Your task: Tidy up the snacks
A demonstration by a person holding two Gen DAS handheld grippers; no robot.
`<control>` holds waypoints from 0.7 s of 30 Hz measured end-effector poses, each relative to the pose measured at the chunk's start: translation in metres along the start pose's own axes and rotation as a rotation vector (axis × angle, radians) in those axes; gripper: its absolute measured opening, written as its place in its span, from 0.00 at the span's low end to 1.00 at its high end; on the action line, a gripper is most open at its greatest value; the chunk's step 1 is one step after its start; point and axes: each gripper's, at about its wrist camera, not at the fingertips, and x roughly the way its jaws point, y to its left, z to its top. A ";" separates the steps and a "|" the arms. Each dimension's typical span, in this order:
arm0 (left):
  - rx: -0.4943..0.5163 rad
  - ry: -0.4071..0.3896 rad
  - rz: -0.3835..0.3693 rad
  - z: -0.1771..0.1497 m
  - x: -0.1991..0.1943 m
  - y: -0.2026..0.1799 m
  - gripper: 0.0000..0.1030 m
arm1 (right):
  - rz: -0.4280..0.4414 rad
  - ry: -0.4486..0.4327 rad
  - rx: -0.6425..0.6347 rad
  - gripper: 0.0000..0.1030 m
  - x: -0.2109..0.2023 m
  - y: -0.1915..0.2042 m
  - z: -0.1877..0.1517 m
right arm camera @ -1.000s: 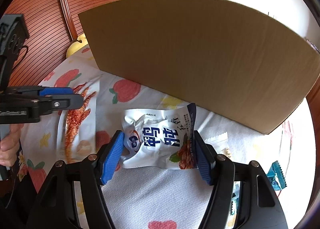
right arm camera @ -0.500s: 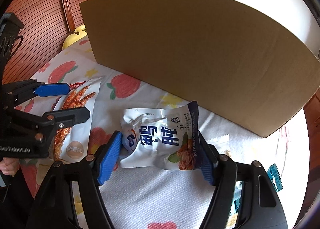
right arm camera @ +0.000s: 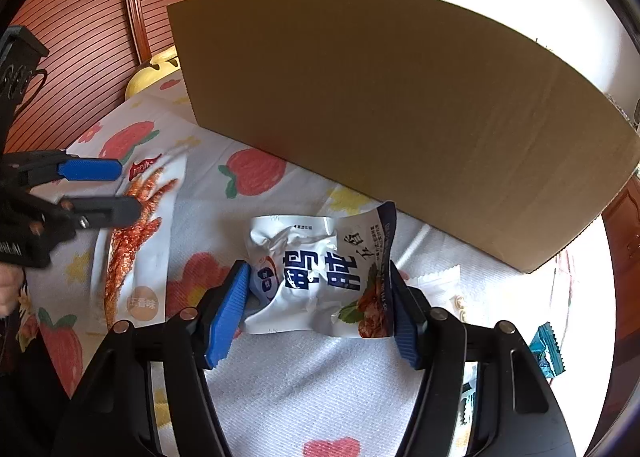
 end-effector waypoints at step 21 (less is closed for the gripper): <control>0.007 0.043 0.002 0.019 0.029 -0.029 0.77 | 0.044 0.007 -0.090 0.63 -0.016 0.033 -0.021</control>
